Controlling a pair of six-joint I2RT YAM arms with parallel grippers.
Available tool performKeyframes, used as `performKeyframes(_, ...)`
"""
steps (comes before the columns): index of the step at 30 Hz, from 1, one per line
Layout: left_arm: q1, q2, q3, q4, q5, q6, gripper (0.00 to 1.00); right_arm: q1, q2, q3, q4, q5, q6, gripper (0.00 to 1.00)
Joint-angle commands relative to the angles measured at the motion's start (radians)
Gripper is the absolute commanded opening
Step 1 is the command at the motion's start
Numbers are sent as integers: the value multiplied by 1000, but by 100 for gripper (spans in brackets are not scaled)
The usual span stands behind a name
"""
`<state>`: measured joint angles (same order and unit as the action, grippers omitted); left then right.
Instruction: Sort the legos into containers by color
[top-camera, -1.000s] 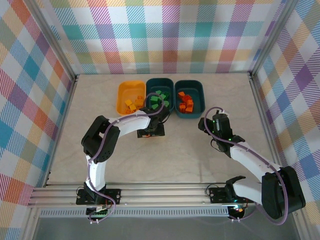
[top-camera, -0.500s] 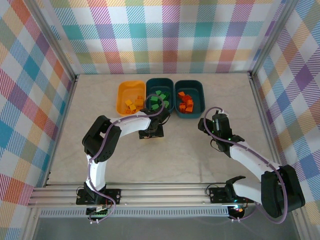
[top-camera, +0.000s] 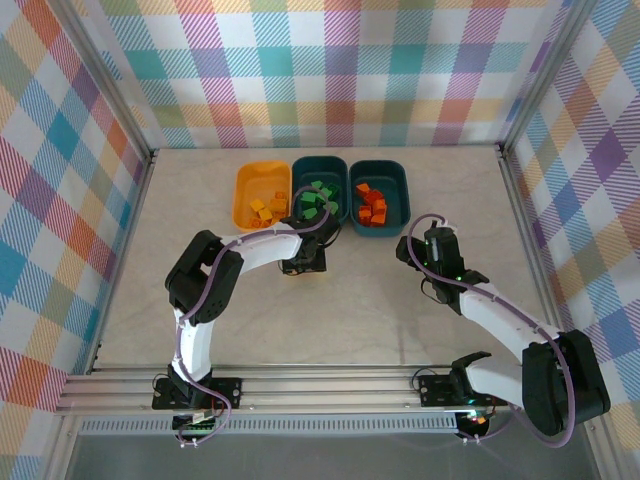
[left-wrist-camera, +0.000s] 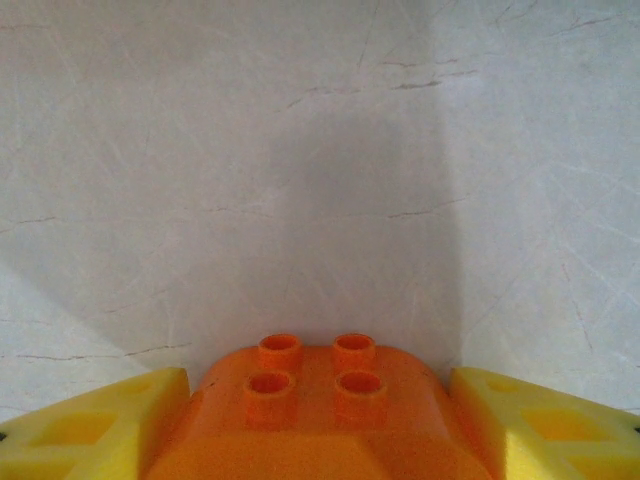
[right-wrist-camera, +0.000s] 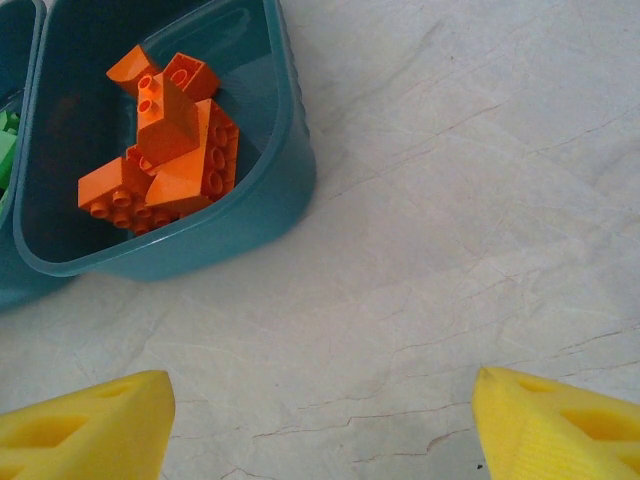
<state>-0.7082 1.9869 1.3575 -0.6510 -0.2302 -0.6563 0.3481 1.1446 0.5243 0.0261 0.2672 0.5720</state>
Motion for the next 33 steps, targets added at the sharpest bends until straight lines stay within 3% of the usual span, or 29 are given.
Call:
performKeyframes(1, 0, -18, 11, 3, -15, 30, 59, 4, -3, 14, 29, -12, -1, 78)
performKeyframes(7, -30, -52, 62, -22, -10, 59, 58, 5, -6, 13, 28, -9, -3, 78)
performKeyframes(13, -40, -12, 288, -42, 39, 146, 56, 4, -6, 12, 28, -2, 1, 78)
performKeyframes(19, -39, 168, 627, -53, 141, 255, 56, 5, -21, 9, 20, 27, -3, 78)
performKeyframes(26, -33, 415, 1047, -153, 184, 321, 58, 5, -40, 4, 17, 33, -1, 78)
performKeyframes(33, -16, 518, 1170, -138, 244, 336, 63, 5, -37, 5, 20, 24, 0, 78)
